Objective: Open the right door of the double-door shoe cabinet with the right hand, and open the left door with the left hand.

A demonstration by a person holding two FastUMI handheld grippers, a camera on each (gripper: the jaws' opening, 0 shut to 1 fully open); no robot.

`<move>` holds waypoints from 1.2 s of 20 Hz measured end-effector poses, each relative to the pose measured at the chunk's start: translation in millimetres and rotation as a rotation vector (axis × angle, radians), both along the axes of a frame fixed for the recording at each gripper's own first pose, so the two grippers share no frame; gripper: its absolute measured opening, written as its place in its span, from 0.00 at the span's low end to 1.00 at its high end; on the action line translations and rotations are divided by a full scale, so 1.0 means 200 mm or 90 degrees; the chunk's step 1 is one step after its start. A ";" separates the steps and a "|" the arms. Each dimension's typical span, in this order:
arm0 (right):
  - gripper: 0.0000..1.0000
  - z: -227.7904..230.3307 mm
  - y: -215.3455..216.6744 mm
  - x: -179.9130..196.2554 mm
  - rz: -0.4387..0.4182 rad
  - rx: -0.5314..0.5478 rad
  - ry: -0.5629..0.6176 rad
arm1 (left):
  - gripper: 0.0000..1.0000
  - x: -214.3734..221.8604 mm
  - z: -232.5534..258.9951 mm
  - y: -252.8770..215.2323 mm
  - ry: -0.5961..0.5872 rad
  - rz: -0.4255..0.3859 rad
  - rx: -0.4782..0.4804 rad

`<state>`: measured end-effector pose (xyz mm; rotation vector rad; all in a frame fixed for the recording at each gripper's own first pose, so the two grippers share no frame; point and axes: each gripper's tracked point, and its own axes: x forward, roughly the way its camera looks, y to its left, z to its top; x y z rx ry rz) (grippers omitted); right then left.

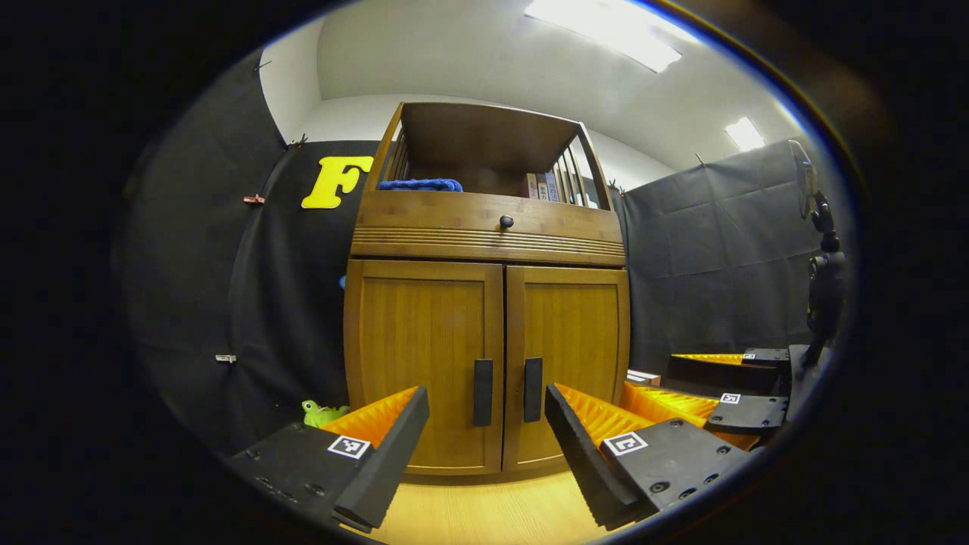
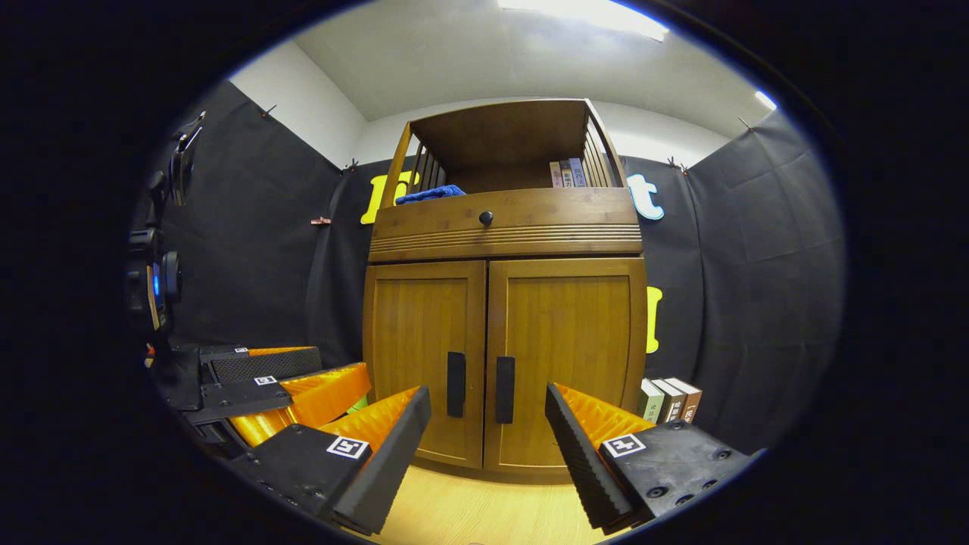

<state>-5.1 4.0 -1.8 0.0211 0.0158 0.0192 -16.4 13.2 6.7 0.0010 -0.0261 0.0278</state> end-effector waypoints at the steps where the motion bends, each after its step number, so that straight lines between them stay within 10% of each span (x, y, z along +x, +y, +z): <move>1: 0.96 0.00 0.00 0.00 -0.001 0.001 -0.001 | 0.96 0.00 0.00 0.00 0.000 0.001 0.001; 24: 0.95 -0.53 -0.11 0.78 -0.053 -0.027 0.055 | 0.96 -0.12 -0.07 0.22 0.009 0.048 0.015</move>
